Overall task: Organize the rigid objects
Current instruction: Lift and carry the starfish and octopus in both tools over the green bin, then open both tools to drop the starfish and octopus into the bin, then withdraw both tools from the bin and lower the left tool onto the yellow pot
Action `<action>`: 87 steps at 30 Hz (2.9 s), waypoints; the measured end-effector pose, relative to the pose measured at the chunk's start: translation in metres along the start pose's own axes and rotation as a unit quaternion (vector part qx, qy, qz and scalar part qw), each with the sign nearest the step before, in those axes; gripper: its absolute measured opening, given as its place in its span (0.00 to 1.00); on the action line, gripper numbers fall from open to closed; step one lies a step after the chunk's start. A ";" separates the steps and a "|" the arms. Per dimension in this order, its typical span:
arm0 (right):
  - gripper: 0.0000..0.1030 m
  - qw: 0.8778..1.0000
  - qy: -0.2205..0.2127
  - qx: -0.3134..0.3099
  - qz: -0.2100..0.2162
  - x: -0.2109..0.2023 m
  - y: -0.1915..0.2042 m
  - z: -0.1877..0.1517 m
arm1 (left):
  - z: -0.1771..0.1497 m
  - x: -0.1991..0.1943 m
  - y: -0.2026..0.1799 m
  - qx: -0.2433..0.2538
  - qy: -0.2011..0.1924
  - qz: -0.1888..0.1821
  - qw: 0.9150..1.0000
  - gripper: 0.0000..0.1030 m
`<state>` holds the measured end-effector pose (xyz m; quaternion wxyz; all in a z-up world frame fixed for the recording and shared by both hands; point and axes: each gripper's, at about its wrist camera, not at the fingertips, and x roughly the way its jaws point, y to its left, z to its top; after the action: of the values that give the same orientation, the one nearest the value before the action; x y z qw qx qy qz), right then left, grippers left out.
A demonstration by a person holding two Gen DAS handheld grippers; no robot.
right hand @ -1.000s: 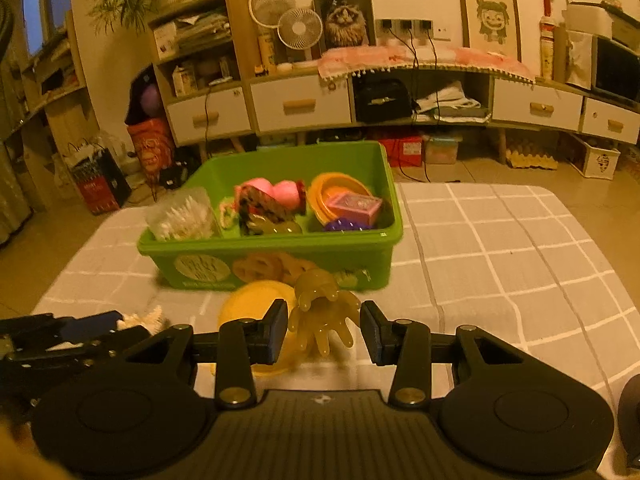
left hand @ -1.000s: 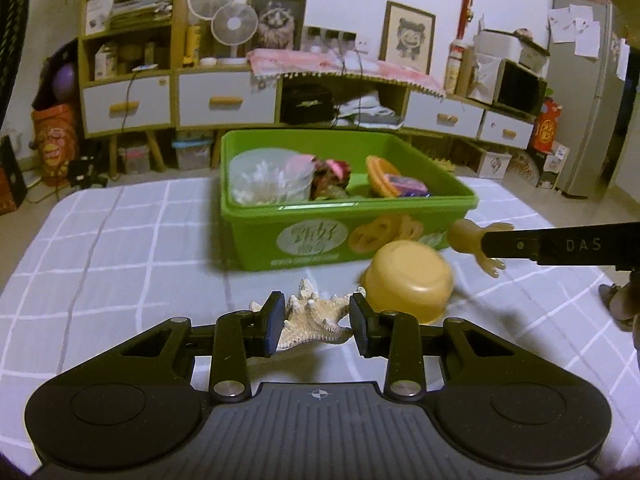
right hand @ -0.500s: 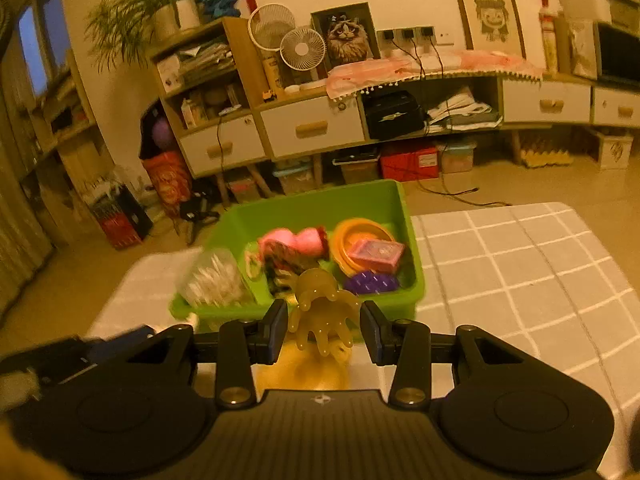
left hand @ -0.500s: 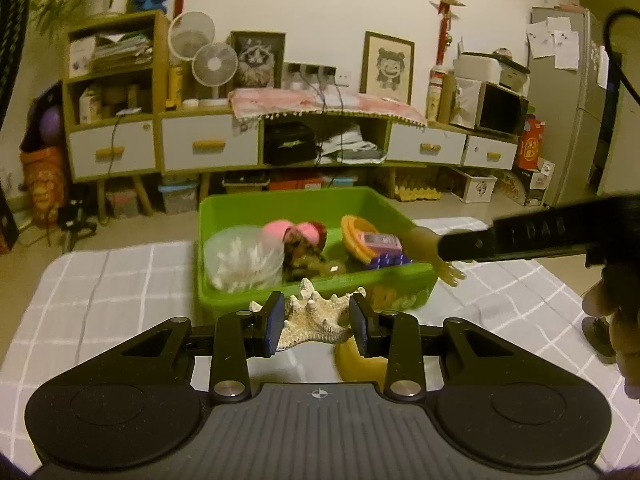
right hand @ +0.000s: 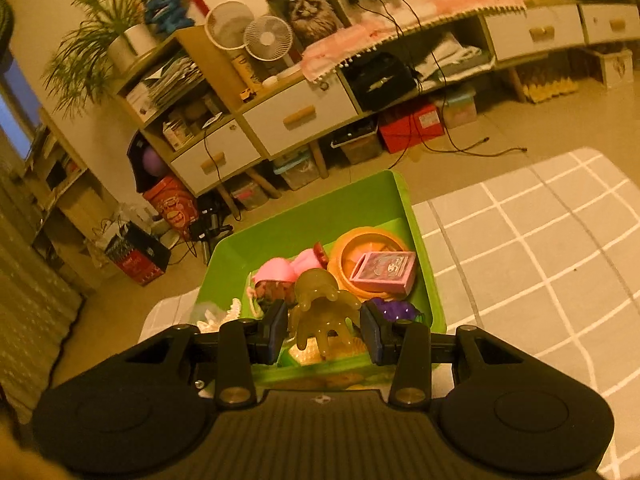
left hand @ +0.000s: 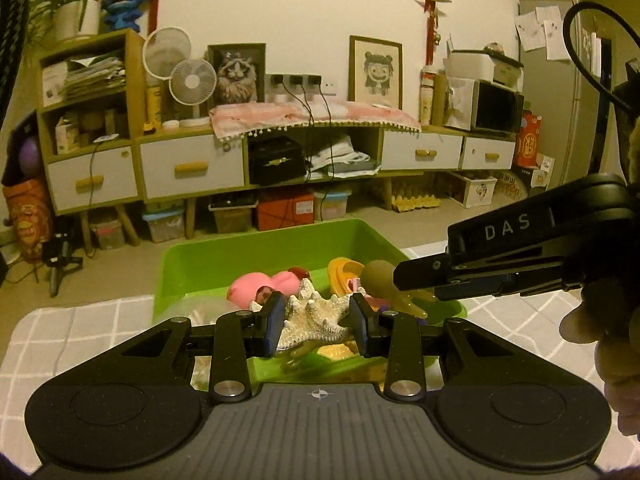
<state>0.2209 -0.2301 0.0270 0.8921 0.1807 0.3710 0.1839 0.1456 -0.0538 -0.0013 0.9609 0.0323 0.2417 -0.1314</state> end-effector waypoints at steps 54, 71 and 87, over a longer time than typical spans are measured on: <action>0.61 0.999 0.004 0.013 -0.048 -0.024 0.004 -0.008 | -0.013 -0.012 -0.001 -0.012 0.040 0.016 0.999 0.96; 0.75 0.995 0.030 -0.037 -0.093 -0.040 -0.007 -0.048 | -0.048 -0.023 -0.011 -0.003 0.080 0.018 0.997 0.98; 0.75 0.989 0.070 -0.044 -0.119 -0.022 -0.026 -0.060 | -0.073 0.009 -0.030 0.010 0.093 -0.017 0.995 0.92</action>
<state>0.1676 -0.2516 -0.0118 0.8864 0.0828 0.4433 0.1046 0.1115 -0.0757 -0.0697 0.9316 0.0495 0.3289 -0.1466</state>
